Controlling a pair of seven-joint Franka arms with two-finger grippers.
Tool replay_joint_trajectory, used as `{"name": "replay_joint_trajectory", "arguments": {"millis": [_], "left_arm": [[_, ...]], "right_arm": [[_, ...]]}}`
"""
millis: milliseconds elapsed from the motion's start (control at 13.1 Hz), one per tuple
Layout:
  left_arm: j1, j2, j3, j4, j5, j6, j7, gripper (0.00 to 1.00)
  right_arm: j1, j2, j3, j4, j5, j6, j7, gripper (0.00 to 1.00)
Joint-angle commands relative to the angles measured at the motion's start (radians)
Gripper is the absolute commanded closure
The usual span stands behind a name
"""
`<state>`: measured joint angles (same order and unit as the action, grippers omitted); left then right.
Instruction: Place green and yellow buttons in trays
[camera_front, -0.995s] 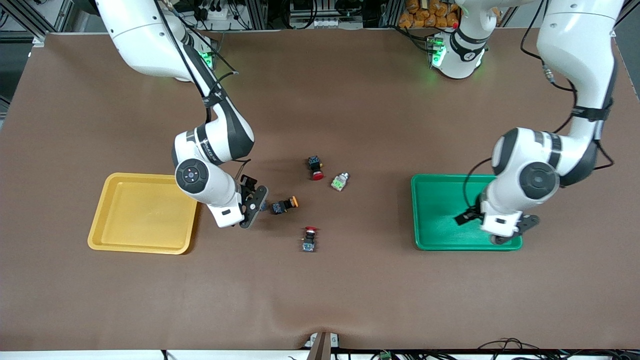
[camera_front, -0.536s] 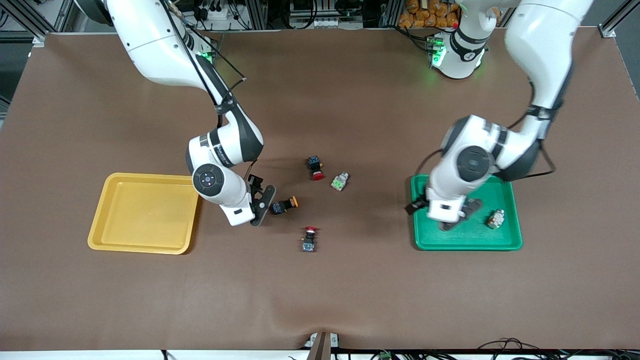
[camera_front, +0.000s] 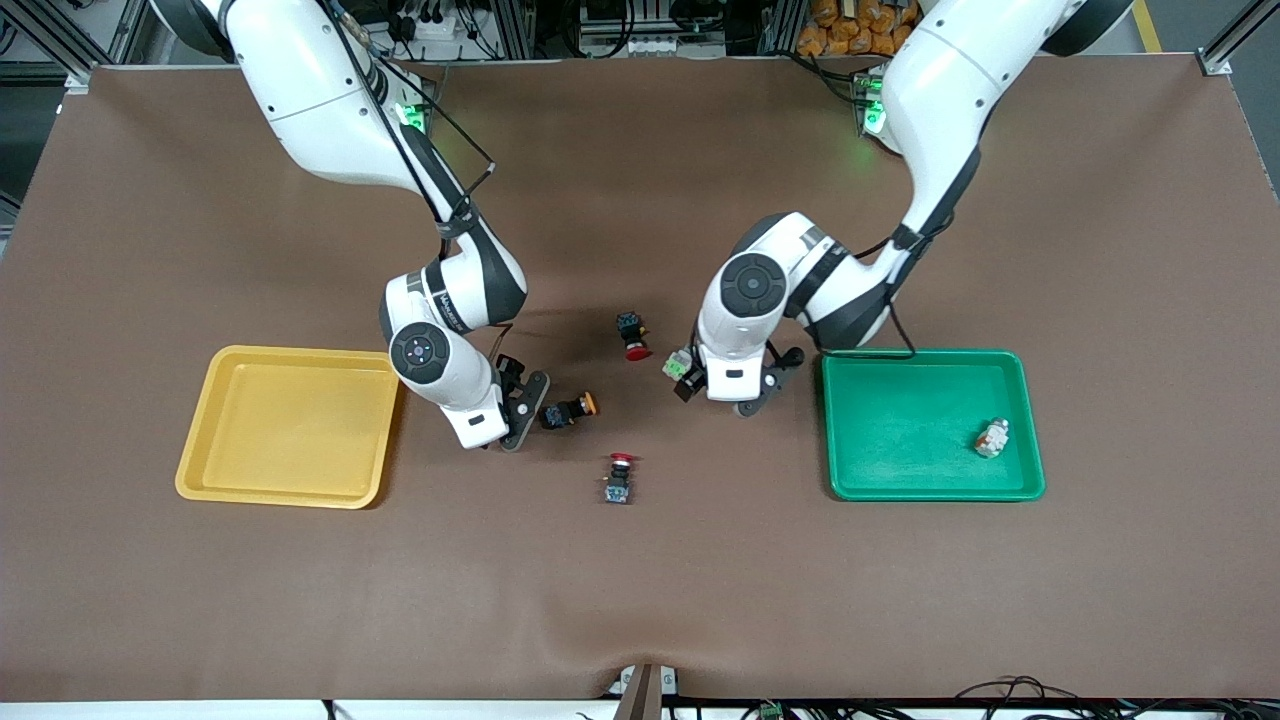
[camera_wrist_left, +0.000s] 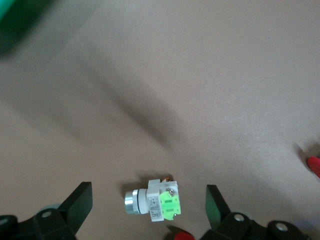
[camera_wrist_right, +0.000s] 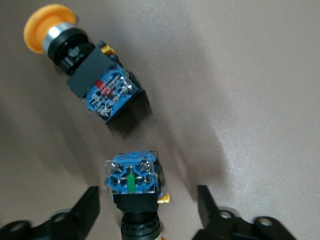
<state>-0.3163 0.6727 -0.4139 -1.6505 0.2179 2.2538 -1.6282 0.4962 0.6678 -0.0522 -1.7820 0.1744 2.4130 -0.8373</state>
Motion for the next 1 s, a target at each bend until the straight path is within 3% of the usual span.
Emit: {"name": "replay_joint_trajectory", "arguments": {"millis": [0, 459, 919], "left_arm": [[-0.029, 0.028, 0.009, 0.015, 0.018, 0.029, -0.112, 0.00], [-0.043, 0.065, 0.012, -0.012, 0.043, 0.118, -0.183, 0.00], [-0.058, 0.099, 0.012, -0.020, 0.049, 0.133, -0.183, 0.00]], "right_arm": [[0.004, -0.010, -0.005, -0.027, -0.004, 0.026, -0.016, 1.00], [-0.033, -0.132, -0.012, -0.037, -0.004, -0.078, -0.016, 1.00], [-0.243, -0.215, -0.012, -0.025, -0.003, -0.170, -0.014, 1.00]]}}
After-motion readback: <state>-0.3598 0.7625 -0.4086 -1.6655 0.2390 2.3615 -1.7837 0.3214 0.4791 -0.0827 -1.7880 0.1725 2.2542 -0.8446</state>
